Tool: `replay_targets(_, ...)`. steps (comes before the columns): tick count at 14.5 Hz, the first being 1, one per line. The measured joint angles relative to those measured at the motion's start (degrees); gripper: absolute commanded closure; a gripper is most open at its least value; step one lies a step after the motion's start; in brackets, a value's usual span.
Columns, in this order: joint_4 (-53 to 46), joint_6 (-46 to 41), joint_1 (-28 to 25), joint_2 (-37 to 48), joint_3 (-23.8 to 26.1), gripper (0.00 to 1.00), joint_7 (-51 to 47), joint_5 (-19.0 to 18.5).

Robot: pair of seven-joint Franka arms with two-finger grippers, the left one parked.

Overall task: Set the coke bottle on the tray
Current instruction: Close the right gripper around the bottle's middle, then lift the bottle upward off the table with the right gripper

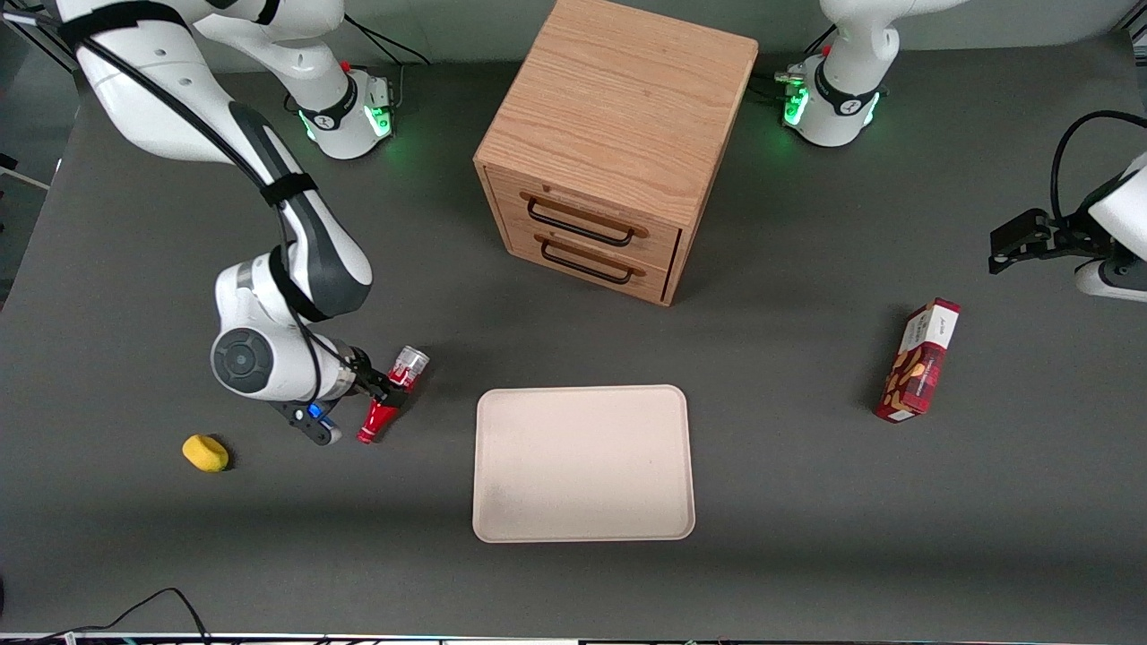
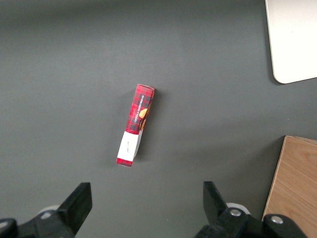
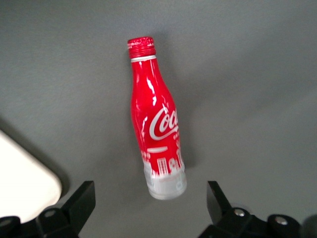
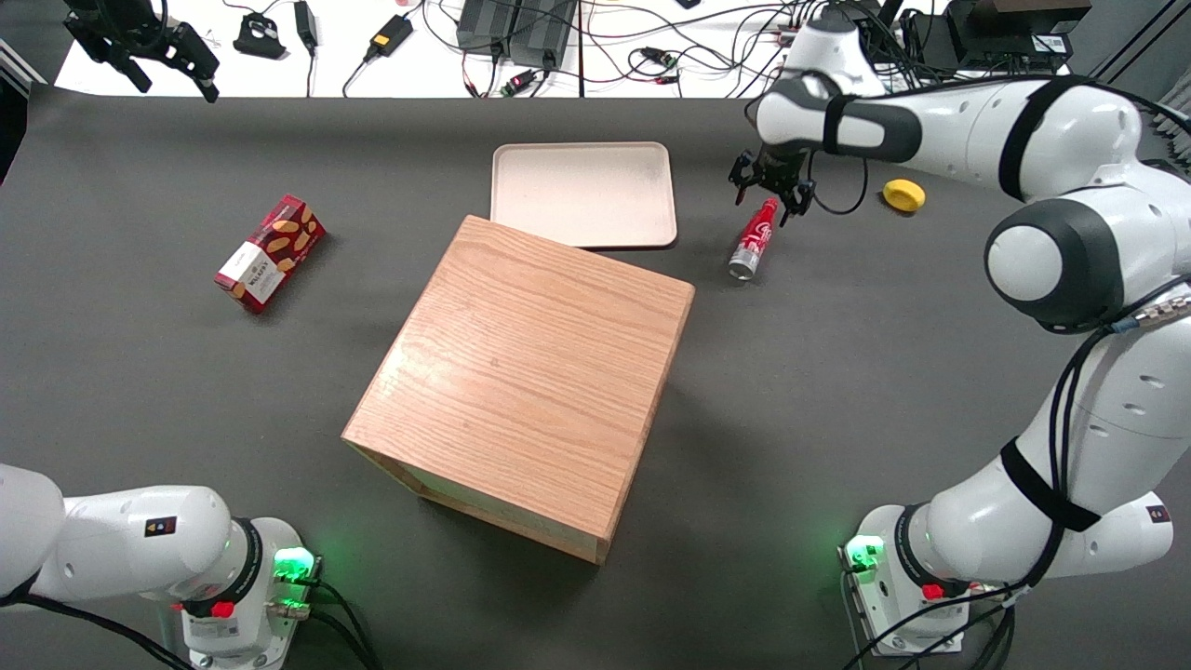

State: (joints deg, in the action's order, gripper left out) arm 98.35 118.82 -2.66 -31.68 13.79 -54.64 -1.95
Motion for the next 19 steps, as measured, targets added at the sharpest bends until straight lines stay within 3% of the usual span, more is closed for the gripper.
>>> replay_targets(7,4.3,10.3,0.2,-3.6,-0.8,0.0,-0.1,-0.3)
replay_targets(8,4.4,11.1,0.3,-4.2,-0.8,0.07,-0.1,-0.6)
replay_targets(9,4.4,12.0,0.3,-4.7,-0.8,0.39,-0.1,-1.0)
replay_targets(10,4.4,12.7,0.4,-5.2,-0.8,0.93,-0.1,-1.3)
replay_targets(11,4.4,13.0,0.4,-5.5,-0.8,1.0,-0.1,-1.4)
replay_targets(19,3.4,10.8,0.3,-4.3,-0.5,1.0,1.7,-2.1)
